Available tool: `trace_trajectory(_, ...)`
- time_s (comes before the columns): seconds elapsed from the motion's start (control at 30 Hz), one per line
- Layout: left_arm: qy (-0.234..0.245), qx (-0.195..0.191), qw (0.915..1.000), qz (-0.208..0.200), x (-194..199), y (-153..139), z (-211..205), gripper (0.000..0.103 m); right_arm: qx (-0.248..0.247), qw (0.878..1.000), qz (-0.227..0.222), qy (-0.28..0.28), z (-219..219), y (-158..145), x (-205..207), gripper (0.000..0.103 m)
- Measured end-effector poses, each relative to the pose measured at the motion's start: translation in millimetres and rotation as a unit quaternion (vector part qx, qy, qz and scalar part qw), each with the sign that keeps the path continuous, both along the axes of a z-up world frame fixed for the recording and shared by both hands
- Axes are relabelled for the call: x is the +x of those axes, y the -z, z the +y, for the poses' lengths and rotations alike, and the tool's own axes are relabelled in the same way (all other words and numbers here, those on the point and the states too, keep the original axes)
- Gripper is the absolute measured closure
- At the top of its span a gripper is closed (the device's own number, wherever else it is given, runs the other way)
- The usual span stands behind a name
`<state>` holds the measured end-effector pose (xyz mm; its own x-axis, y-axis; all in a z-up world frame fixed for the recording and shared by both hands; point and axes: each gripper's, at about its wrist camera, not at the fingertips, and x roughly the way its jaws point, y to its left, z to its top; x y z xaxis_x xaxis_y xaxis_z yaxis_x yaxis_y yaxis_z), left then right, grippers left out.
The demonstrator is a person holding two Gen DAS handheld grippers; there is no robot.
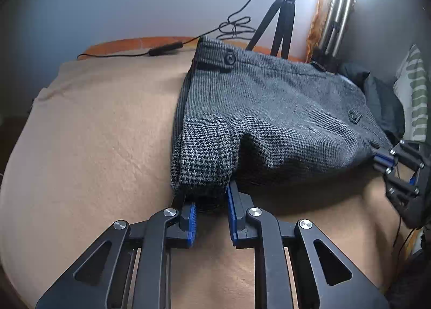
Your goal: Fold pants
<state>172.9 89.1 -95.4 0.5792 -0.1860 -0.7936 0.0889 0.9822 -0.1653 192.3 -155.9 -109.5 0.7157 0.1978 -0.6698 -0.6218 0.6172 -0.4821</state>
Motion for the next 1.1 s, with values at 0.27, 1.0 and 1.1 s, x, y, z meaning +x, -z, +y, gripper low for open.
trace_trajectory(0.27, 0.008, 0.001, 0.9997, -0.023, -6, -27, 1, 0.082, 0.112, 0.993, 0.027, 0.019, -31, -51, 8, 0.101)
trace_trajectory(1.0, 0.178, 0.118, 0.9767, -0.022, -42, -5, -123, 0.056, 0.195, 0.956, 0.117, 0.185, -124, -32, 5, 0.042)
trace_trajectory(1.1, 0.185, 0.130, 0.9742, -0.010, -38, 5, -133, 0.055, 0.258, 0.921, 0.150, 0.252, -159, -30, 11, 0.037)
